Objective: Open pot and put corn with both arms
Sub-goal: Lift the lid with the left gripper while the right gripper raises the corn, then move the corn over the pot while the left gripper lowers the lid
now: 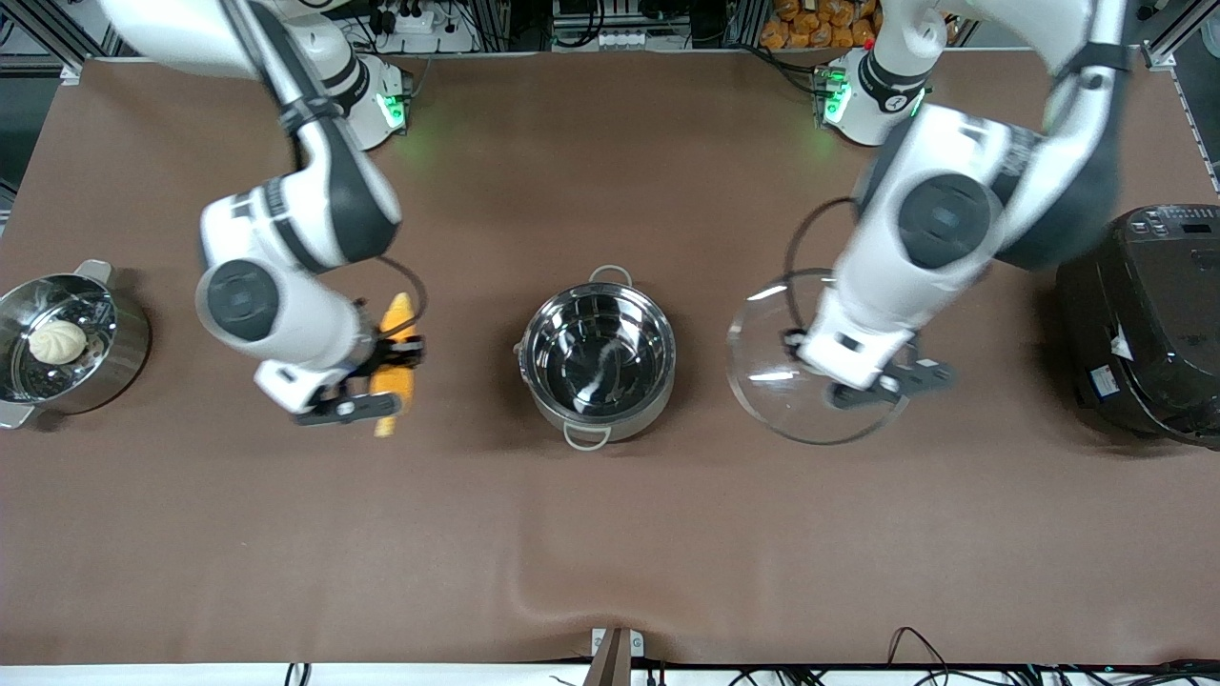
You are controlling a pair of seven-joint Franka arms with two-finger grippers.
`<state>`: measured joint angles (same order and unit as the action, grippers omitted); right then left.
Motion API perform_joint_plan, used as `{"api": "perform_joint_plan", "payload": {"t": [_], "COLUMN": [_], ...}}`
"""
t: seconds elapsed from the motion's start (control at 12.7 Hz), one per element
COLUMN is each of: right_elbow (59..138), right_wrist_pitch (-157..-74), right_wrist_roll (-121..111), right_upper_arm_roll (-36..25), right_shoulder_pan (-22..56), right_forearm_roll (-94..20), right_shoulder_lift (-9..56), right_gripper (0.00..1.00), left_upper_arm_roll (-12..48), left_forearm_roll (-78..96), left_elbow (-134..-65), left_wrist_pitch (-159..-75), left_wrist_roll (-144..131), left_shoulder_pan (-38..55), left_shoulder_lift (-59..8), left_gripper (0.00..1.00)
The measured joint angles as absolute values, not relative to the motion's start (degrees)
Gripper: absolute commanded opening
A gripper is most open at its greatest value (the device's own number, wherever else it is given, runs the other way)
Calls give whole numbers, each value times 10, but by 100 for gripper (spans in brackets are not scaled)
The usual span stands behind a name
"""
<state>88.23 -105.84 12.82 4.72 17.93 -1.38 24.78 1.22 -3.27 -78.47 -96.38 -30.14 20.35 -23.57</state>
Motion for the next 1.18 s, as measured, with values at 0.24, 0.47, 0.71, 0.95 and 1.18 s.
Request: {"api": "perform_joint_plan", "payload": {"t": [0.24, 0.47, 0.71, 0.95, 1.18], "right_elbow": [828, 761, 738, 736, 735], "right_wrist_pitch": [-1064, -1077, -1123, -1140, -1138], "right_wrist_roll": [187, 266, 299, 304, 303], "right_upper_arm_roll": [47, 46, 46, 46, 46], "right_shoulder_pan": [226, 244, 270, 286, 300], "right_forearm_roll": [-64, -138, -147, -147, -141], "right_shoulder_lift": [290, 339, 373, 389, 396], "right_gripper": [0, 0, 0, 0, 0], "left_upper_arm_roll": [12, 12, 13, 14, 16], "left_forearm_roll": [-36, -56, -56, -56, -56], "left_elbow": [-871, -996, -1096, -1172, -1218], "left_wrist_pitch": [-1014, -1128, -1233, -1325, -1381], "left_wrist_roll": [-198, -122, -103, -103, -103], "left_shoulder_pan": [130, 72, 35, 28, 28], "left_shoulder_lift": [-207, -178, -168, -168, -168], "left_gripper": [0, 0, 0, 0, 0]}}
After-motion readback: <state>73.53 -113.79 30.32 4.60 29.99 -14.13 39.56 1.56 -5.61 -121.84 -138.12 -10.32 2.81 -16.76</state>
